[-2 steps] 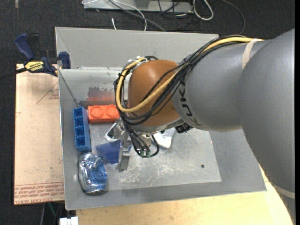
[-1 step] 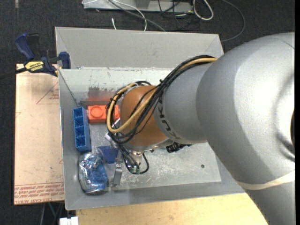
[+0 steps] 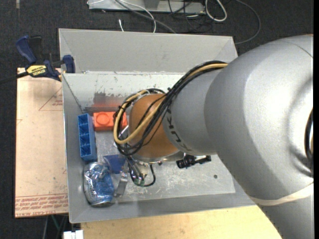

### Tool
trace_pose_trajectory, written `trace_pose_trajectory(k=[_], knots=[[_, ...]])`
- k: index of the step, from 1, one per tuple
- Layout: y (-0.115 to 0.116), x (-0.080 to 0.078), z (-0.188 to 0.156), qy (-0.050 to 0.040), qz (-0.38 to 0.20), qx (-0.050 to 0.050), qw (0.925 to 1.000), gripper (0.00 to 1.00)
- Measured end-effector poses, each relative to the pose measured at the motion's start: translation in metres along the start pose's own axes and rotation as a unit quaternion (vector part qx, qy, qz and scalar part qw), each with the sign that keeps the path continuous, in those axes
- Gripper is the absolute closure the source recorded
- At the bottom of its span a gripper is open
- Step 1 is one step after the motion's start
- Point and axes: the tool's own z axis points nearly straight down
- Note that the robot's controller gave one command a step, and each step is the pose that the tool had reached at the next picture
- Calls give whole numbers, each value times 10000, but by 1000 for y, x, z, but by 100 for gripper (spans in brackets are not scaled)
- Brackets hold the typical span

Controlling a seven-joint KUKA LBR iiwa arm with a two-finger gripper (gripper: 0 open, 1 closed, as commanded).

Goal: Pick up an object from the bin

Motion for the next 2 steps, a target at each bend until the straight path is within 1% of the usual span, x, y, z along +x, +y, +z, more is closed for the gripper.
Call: trace_pose_trajectory(k=[1,2], knots=[[2,-6,-1,102,-608,46,9981,100],[2,-6,-1,102,-607,45,9981,100]])
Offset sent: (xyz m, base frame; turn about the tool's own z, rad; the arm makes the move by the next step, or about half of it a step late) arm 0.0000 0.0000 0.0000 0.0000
